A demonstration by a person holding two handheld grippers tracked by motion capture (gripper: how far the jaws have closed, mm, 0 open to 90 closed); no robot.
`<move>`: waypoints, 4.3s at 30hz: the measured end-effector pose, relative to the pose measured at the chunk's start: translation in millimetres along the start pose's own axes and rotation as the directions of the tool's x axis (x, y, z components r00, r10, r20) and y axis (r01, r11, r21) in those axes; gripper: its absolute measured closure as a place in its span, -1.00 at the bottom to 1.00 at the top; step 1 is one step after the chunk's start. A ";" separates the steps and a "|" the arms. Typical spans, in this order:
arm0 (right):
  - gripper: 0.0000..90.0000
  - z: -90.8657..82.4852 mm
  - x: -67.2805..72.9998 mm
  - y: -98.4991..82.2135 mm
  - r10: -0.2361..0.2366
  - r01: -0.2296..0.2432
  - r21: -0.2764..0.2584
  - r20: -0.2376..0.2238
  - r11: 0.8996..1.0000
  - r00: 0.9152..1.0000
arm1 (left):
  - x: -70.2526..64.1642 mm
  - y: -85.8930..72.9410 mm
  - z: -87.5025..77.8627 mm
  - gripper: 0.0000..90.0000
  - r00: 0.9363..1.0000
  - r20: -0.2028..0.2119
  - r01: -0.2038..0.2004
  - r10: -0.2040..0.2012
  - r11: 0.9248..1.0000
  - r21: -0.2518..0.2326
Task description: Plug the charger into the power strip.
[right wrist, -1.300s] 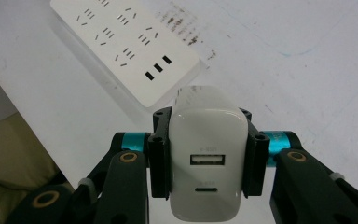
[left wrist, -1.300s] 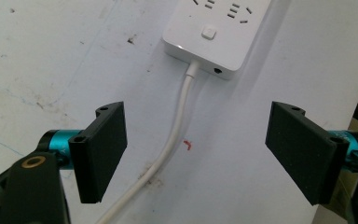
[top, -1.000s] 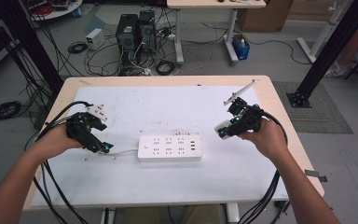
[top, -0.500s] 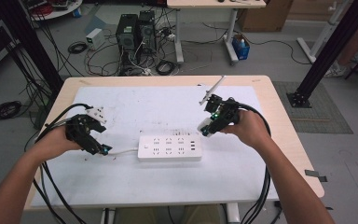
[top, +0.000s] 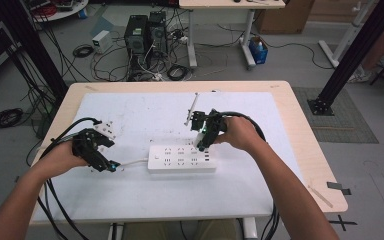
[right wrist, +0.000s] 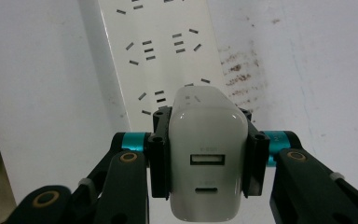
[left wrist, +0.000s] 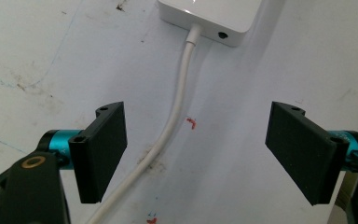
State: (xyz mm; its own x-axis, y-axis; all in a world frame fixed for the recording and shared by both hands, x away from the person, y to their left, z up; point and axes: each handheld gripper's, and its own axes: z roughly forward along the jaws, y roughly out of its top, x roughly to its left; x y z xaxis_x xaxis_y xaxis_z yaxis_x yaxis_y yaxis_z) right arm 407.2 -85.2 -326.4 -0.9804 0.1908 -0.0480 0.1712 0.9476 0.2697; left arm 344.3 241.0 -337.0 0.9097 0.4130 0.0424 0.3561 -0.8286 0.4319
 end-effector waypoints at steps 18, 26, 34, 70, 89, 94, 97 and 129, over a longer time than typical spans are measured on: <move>0.38 39.5 1.3 27.2 -0.147 0.148 0.135 -0.019 0.980 0.989 | 0.6 -5.3 2.4 -0.54 1.000 -0.001 -0.004 0.004 1.000 0.006; 0.39 43.1 3.7 33.6 -0.184 0.184 0.160 -0.013 0.970 0.983 | 2.2 -4.4 4.0 -0.54 1.000 0.002 0.004 -0.004 1.000 0.003; 0.39 50.7 7.5 35.8 -0.205 0.202 0.195 -0.003 0.960 0.979 | 3.2 -4.8 6.6 -0.54 1.000 0.009 0.004 -0.004 1.000 0.000; 0.39 55.0 4.2 32.1 -0.190 0.190 0.155 -0.016 0.969 0.982 | 0.9 -12.7 5.4 -0.54 1.000 0.018 0.007 -0.007 0.999 -0.033; 0.40 58.2 -12.8 24.7 -0.131 0.141 0.091 -0.114 0.986 0.985 | 0.9 -13.8 5.5 -0.54 1.000 0.020 0.012 -0.012 0.999 -0.035; 0.38 58.1 -8.3 24.5 -0.151 0.159 0.091 -0.085 0.983 0.985 | -0.2 -13.0 5.0 -0.54 1.000 0.019 0.004 -0.004 0.999 -0.034; -0.23 56.6 -6.7 26.5 -0.135 0.139 0.110 -0.037 0.984 0.990 | 0.2 -12.8 4.2 -0.54 1.000 0.013 0.012 -0.011 0.999 -0.041; -0.73 -47.0 -3.5 -143.0 0.465 -0.464 -0.027 0.055 0.885 0.884 | 9.1 1.4 -8.0 -0.54 1.000 -0.011 -0.006 0.005 1.000 -0.024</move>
State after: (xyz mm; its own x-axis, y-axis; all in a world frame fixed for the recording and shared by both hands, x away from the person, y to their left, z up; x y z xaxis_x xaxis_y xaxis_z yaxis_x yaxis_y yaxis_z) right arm 381.5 -233.5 -319.7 -0.7814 0.6233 0.0299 0.6041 0.7435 0.2867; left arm 351.4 246.7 -328.8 0.9093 0.4126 0.0542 0.3458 -0.8217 0.4529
